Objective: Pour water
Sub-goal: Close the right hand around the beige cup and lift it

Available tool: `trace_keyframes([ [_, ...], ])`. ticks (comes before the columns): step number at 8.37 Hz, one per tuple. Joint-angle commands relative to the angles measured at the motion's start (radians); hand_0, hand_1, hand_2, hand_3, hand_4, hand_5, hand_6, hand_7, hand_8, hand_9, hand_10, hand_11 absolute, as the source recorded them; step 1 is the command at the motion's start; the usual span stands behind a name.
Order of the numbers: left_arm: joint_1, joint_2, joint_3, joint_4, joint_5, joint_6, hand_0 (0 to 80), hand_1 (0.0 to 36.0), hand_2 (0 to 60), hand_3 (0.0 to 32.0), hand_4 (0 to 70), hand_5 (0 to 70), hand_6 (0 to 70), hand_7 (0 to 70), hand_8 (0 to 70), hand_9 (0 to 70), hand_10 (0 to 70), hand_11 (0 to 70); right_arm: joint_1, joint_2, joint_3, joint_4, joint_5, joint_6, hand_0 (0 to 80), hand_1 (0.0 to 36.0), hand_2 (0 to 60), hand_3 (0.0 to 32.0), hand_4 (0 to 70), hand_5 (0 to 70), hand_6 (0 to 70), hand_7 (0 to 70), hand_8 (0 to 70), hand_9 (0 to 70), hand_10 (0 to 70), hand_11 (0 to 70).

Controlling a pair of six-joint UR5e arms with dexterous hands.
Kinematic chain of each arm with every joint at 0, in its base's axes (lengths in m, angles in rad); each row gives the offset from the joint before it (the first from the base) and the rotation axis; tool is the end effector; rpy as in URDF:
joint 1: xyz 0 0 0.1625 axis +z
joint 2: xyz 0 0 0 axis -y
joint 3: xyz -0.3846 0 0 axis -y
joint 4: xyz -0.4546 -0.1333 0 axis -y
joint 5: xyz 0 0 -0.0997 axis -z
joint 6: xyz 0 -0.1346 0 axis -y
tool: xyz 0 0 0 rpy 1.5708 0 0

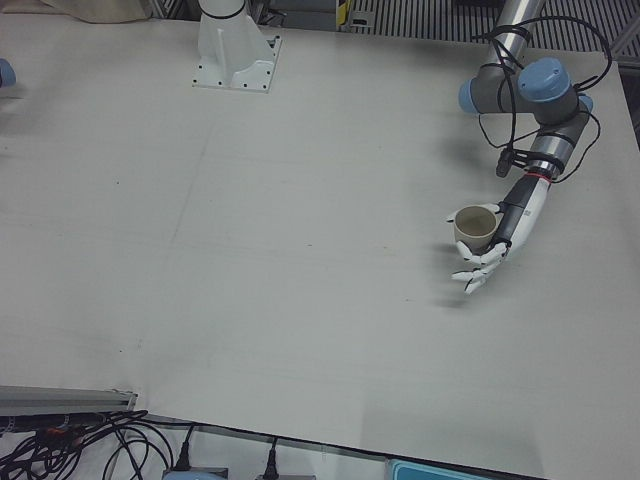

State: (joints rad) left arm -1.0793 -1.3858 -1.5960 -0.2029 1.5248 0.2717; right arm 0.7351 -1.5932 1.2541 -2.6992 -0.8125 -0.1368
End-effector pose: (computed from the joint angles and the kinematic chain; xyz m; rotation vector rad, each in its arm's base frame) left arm 0.1209 -0.5214 0.7067 -0.1733 1.9667 -1.7714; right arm -0.2399 -0.5214 0.7873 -0.0102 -2.2356 2.0690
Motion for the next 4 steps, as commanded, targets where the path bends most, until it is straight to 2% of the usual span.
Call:
trace_keyframes([
  [1,0.001,0.007,0.005,-0.007,-0.002,0.0,80.0,36.0,16.1,0.0,70.0,70.0,18.4,26.1,12.7,7.6,5.8,11.6,-0.012,0.029,0.001,-0.008,0.0,-0.01,48.8,17.5,20.2,5.6,7.4,6.4,15.6,17.6,8.7,9.5,0.0,0.0],
  [2,0.001,0.005,0.007,-0.007,-0.002,0.0,80.0,36.0,15.0,0.0,70.0,70.0,18.5,26.0,12.7,7.6,5.9,11.8,-0.02,0.029,0.001,-0.008,0.0,-0.009,48.9,17.6,20.6,5.6,8.5,6.6,16.6,19.1,9.1,10.1,0.0,0.0],
  [3,0.001,0.005,0.007,-0.007,0.0,0.0,80.0,36.0,14.4,0.0,70.0,70.0,18.5,26.0,12.7,7.6,6.0,12.0,-0.023,0.027,-0.001,-0.008,0.0,-0.009,49.3,18.2,21.2,10.4,5.0,7.3,17.2,21.1,11.6,13.8,0.0,0.0],
  [4,0.001,0.005,0.007,-0.007,-0.002,0.0,80.0,36.0,14.5,0.0,70.0,70.0,18.5,26.1,12.7,7.6,6.0,12.0,-0.026,0.027,-0.001,-0.008,0.0,-0.006,52.4,22.0,22.4,24.0,0.0,9.6,21.2,32.8,12.4,15.7,0.0,0.0],
])
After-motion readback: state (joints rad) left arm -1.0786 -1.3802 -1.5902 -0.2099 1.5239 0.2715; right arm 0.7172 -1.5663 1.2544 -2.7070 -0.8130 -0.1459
